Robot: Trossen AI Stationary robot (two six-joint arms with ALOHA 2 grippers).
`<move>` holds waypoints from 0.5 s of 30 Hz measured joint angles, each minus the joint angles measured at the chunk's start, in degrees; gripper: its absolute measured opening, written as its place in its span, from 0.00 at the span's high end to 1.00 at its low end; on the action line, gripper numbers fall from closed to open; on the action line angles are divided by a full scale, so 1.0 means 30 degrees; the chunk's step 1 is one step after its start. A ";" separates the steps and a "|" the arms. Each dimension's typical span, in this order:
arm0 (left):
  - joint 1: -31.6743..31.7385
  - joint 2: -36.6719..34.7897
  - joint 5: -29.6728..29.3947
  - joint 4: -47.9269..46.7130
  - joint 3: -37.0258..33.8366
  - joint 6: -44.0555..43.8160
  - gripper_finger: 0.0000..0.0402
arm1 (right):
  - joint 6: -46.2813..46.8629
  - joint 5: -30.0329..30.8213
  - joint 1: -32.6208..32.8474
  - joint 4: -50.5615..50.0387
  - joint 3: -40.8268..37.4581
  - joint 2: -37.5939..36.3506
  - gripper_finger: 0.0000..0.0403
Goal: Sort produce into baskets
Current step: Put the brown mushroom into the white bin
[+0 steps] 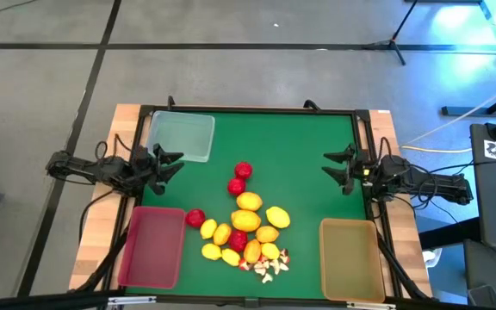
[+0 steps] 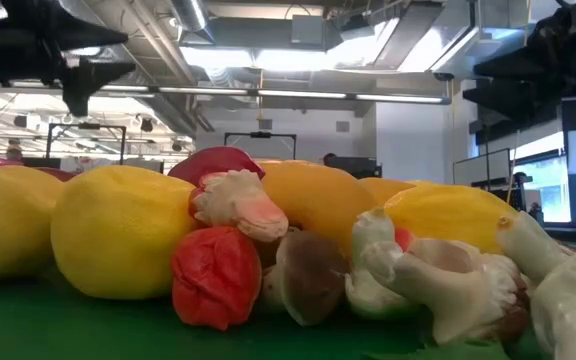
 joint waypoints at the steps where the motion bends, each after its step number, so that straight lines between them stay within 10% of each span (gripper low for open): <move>1: 0.0000 0.0000 0.0156 0.0318 0.0045 0.0171 0.48 | 0.0273 0.0005 0.0000 -0.0187 -0.0003 0.0007 0.36; 15: -0.0051 0.1438 0.1309 -0.1024 0.4650 0.1174 0.48 | 0.2668 -0.1061 0.0003 0.2107 0.0005 0.0051 0.36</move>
